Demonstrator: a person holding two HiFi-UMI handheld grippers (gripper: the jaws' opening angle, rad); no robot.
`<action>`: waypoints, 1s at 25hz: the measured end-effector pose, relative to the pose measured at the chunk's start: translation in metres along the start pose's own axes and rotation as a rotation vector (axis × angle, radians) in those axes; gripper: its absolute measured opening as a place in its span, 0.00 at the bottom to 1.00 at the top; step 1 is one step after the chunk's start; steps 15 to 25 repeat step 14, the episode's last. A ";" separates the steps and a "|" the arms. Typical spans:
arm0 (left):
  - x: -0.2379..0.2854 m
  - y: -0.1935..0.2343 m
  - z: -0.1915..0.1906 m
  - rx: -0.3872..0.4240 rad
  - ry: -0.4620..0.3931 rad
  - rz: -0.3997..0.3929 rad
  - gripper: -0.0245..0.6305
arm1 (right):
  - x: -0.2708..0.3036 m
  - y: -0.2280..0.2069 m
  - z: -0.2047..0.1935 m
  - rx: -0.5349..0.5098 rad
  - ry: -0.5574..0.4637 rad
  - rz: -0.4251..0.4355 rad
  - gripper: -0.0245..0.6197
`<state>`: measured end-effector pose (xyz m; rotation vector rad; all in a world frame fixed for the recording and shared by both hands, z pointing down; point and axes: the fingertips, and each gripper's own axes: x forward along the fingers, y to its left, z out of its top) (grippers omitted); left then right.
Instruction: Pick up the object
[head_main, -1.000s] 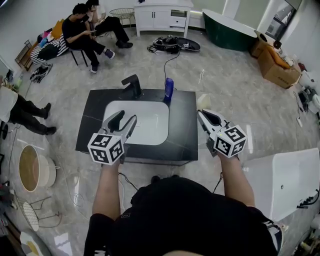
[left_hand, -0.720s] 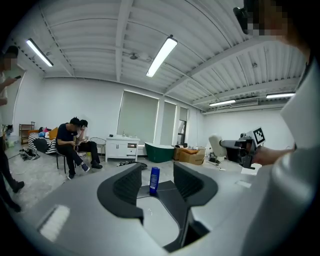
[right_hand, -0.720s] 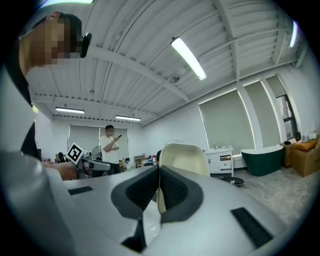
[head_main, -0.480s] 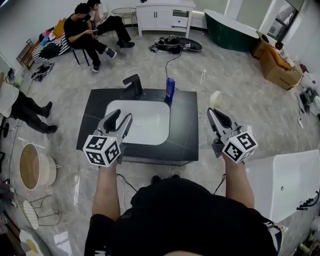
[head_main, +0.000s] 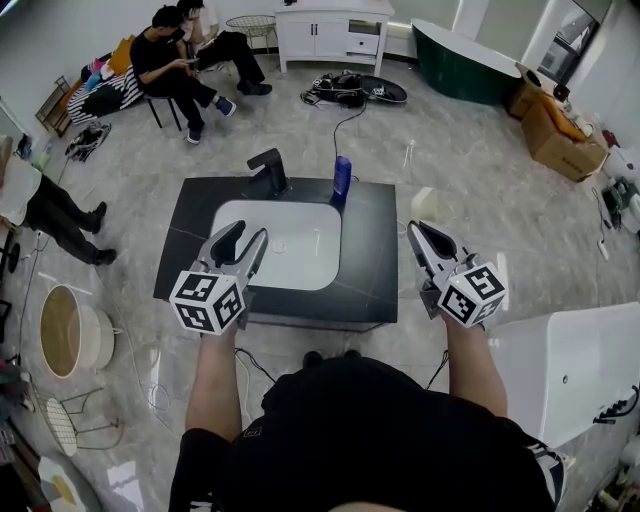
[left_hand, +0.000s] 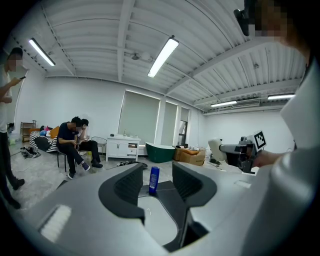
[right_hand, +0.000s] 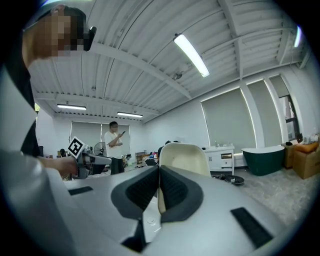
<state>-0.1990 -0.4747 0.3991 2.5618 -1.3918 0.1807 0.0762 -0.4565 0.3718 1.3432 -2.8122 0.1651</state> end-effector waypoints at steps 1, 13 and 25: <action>0.000 -0.001 -0.001 0.000 0.001 0.000 0.33 | 0.000 0.000 0.002 -0.003 -0.004 0.001 0.07; -0.002 -0.004 -0.001 -0.009 0.000 0.007 0.33 | -0.003 -0.003 0.011 -0.009 -0.036 0.015 0.07; -0.001 -0.004 -0.001 -0.010 0.000 0.007 0.33 | -0.003 -0.003 0.009 -0.004 -0.034 0.015 0.07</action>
